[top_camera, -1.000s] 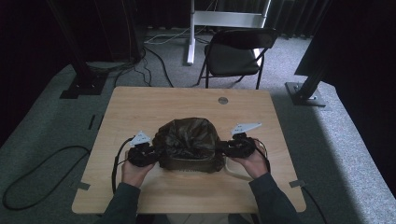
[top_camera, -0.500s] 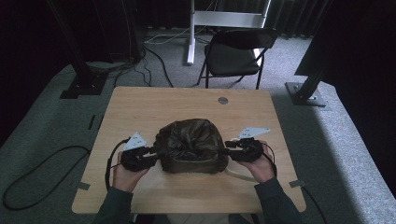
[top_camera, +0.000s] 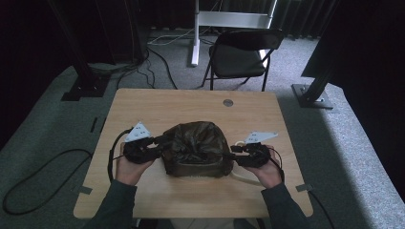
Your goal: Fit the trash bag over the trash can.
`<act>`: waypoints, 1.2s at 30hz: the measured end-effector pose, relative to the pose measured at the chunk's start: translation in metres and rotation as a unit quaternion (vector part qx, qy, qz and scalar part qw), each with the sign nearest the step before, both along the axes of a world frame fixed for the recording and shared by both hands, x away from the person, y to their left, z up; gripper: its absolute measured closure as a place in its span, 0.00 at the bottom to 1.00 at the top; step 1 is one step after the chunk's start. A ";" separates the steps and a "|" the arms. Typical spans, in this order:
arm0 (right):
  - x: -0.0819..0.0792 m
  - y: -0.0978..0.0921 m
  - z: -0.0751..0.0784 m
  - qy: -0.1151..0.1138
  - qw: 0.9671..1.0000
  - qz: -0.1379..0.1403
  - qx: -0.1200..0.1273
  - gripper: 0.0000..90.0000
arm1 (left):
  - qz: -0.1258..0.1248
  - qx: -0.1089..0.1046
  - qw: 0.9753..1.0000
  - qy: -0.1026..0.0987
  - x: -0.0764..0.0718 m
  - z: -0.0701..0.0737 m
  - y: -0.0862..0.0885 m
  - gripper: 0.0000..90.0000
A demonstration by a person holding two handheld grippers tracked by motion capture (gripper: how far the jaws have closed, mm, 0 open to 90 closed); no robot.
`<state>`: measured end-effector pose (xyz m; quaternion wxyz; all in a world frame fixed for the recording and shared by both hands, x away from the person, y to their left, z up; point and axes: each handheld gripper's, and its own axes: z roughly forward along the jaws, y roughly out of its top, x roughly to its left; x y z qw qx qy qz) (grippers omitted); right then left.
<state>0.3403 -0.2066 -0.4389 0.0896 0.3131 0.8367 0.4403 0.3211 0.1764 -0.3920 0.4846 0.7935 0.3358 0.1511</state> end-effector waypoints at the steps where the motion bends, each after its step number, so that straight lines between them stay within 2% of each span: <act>1: 0.000 -0.001 0.000 -0.001 1.000 0.000 0.000 0.66 | -0.001 0.001 1.000 0.000 0.001 0.001 -0.001 0.71; 7: 0.000 -0.004 0.000 0.000 1.000 -0.003 0.002 0.66 | -0.008 0.004 1.000 -0.001 0.008 0.004 -0.009 0.70; 17: -0.003 -0.005 -0.001 0.000 1.000 0.000 -0.001 0.66 | -0.032 0.025 0.999 0.004 0.021 0.007 -0.025 0.71; 18: -0.003 -0.005 -0.001 0.000 1.000 0.001 -0.001 0.66 | -0.046 0.040 0.998 0.003 0.023 0.008 -0.031 0.72; 19: -0.003 -0.005 -0.001 0.000 1.000 0.001 -0.001 0.66 | -0.046 0.040 0.998 0.003 0.023 0.008 -0.031 0.73; 20: -0.003 -0.005 -0.001 0.000 1.000 0.001 -0.002 0.66 | -0.062 0.055 0.997 0.006 0.025 0.008 -0.039 0.74; 22: -0.003 -0.005 -0.001 0.000 1.000 0.002 -0.002 0.66 | -0.062 0.055 0.997 0.006 0.025 0.008 -0.039 0.75; 23: -0.003 -0.005 -0.001 0.000 1.000 0.002 -0.002 0.66 | -0.072 0.072 0.995 0.012 0.028 0.006 -0.048 0.75; 28: -0.004 -0.008 0.001 -0.001 1.000 0.000 0.001 0.66 | -0.087 0.117 0.989 0.026 0.035 0.002 -0.064 0.74; 31: -0.005 -0.007 0.001 -0.001 1.000 0.001 0.001 0.66 | -0.089 0.131 0.987 0.027 0.038 0.001 -0.071 0.74; 36: -0.006 -0.005 0.001 -0.002 1.000 0.008 0.000 0.66 | -0.087 0.140 0.986 0.029 0.044 0.000 -0.075 0.74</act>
